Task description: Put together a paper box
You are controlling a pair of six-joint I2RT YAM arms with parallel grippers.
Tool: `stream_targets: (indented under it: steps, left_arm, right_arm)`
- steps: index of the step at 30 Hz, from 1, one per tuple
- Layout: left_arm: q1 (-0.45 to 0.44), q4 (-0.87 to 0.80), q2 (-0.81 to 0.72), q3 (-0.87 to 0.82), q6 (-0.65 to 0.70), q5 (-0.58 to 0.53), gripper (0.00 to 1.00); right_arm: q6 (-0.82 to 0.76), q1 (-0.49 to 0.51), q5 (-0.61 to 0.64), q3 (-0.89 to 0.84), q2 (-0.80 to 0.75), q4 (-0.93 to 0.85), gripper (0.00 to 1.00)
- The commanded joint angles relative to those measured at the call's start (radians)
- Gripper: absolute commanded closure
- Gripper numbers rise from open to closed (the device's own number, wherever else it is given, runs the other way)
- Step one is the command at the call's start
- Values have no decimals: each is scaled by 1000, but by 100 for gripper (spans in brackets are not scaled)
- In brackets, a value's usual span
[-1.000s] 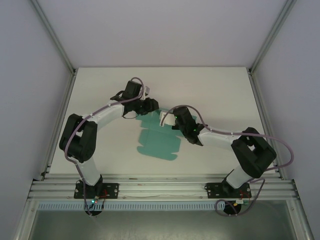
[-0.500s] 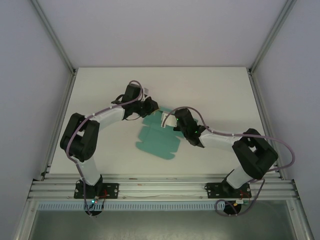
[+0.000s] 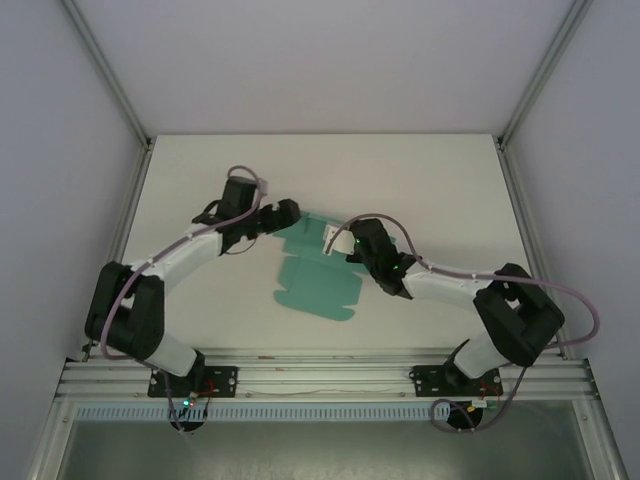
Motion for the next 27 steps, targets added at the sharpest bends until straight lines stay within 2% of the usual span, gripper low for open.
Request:
stream_targets:
  steps: [1,7,12,20,27]
  left_arm:
    - [76,-14,-29,-108,83,-58,0]
    - [96,75,19,-166,143,-35,0]
    - [100,152,108,-145,169,-34,2]
    - [100,348,120,-184,146,136,5]
    - [98,522,103,-273,123,329,9]
  right_arm:
    - [71,-27,-25,-26,-52,37,100]
    - [172,-81,-155,-54,-130,31,100]
    - [195,-93,-193,-48,-153,7,100]
    - [203,-92,-186,-47,-144,4,100]
    - [221,-96,-188,-44,-133,10,100]
